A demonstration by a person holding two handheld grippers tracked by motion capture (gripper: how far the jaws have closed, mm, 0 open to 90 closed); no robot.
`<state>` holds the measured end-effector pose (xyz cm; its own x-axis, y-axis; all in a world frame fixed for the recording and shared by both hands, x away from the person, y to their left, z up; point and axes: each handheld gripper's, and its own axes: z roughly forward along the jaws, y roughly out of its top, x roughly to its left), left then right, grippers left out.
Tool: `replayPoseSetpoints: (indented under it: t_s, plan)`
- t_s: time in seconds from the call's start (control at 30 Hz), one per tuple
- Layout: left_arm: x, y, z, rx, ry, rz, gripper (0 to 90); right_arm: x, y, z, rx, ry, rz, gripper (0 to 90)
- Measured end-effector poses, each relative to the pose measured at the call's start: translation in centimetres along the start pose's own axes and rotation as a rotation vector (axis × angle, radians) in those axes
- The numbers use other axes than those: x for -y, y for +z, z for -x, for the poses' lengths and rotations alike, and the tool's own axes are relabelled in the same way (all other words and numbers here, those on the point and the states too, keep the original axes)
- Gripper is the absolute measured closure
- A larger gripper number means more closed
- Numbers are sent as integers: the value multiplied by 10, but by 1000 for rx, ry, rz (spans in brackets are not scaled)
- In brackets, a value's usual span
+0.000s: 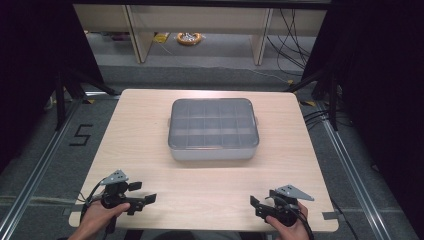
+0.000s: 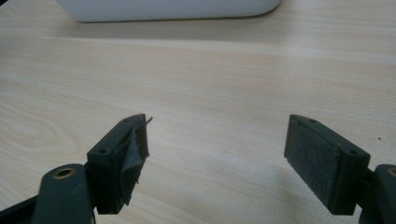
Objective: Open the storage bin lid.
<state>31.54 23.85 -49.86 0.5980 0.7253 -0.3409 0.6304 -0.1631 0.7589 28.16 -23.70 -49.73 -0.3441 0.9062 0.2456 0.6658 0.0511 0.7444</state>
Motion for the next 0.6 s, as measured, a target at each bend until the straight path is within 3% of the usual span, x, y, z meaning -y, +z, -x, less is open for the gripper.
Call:
replayPoseSetpoints:
  t_s: [0.1, 0.13, 0.17, 0.27, 0.3, 0.6]
  plan:
    - [0, 0, 0, 5, -1, -2, 153, 0, 0, 2, 9, -1, -6, 226]
    - [0, 0, 0, 1, 1, -3, 153, 1, 2, 3, -1, -3, 18, 225]
    - [0, 0, 0, 0, 0, 1, 153, 1, 0, 0, -1, 38, 4, 225]
    - [0, 0, 0, 1, 0, -4, 154, 0, 0, 3, -5, 5, 11, 224]
    - [0, 0, 0, 4, -1, 1, 154, 0, -1, -1, -14, 46, 2, 224]
    - [-1, 0, 0, 6, -5, 3, 157, 0, 0, 1, -9, 62, 8, 229]
